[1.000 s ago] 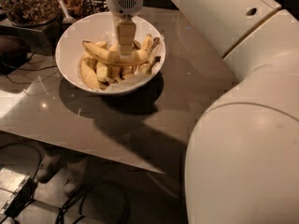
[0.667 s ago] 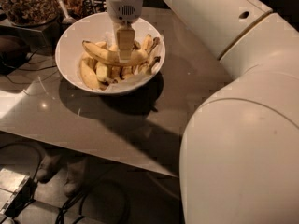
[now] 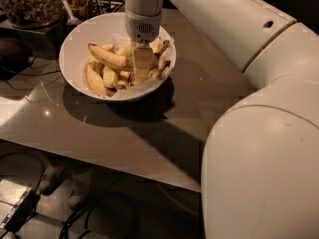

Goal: Pick banana from white bowl

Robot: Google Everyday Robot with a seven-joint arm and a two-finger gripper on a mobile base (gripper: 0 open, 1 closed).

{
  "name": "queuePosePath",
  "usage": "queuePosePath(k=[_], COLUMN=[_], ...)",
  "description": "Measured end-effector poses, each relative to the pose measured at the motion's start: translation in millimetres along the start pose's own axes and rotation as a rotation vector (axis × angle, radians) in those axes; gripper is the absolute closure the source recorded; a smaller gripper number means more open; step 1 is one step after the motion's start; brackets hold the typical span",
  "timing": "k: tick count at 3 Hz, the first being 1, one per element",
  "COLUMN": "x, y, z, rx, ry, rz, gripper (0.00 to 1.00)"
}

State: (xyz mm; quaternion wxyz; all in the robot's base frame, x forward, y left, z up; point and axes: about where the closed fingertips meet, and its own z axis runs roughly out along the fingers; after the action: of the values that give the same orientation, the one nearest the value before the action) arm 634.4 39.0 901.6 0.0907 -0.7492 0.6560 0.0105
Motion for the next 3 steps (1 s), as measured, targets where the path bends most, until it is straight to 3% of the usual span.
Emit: queuePosePath(k=[3], x=[-0.7], y=[-3.9], z=[1.4], rx=[0.023], ry=[-0.012], rz=[0.006], gripper=[0.99])
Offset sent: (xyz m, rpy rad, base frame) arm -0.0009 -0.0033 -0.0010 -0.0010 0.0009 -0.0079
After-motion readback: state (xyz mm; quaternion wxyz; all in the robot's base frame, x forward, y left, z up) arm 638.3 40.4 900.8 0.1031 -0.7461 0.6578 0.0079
